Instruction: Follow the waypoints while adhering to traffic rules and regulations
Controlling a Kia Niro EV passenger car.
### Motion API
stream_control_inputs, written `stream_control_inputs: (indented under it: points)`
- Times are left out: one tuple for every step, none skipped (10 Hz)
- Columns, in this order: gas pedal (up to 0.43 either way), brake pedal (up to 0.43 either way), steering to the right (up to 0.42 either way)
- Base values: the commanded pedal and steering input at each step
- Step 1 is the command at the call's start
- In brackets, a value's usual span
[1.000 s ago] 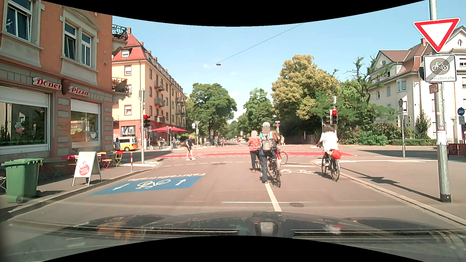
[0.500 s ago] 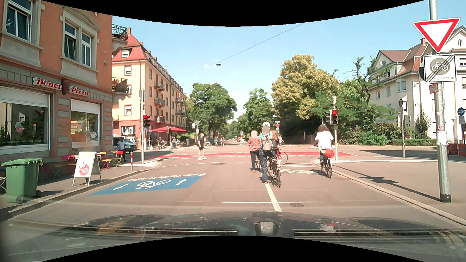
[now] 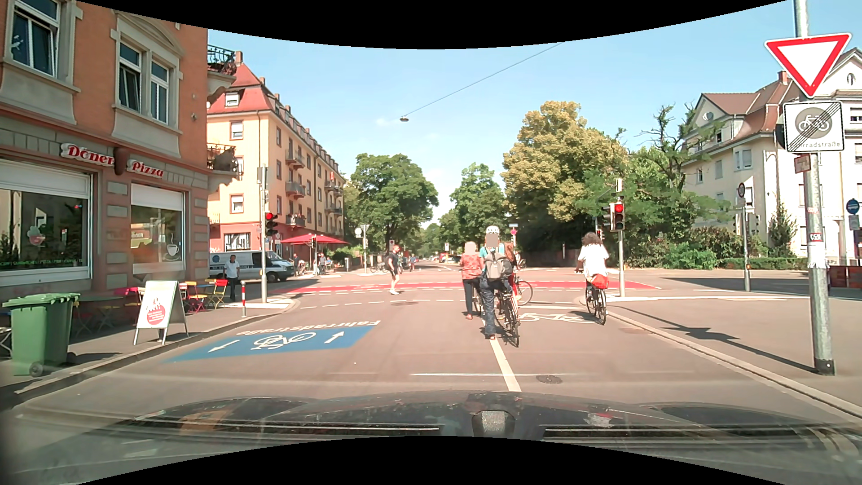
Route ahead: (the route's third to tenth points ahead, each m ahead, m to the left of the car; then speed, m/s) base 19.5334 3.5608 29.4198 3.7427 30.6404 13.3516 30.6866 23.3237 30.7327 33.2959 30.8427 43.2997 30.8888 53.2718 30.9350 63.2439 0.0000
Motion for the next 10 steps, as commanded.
stream_control_inputs:
  points:
    - [0.0,0.287,0.007]
    - [0.0,0.287,0.007]
    - [0.0,0.287,0.007]
    - [0.0,0.287,0.007]
    - [0.0,0.287,0.007]
    - [0.0,0.287,0.007]
    - [0.0,0.287,0.007]
    - [0.0,0.287,0.007]
    - [0.0,0.287,0.007]
    - [0.0,0.287,0.007]
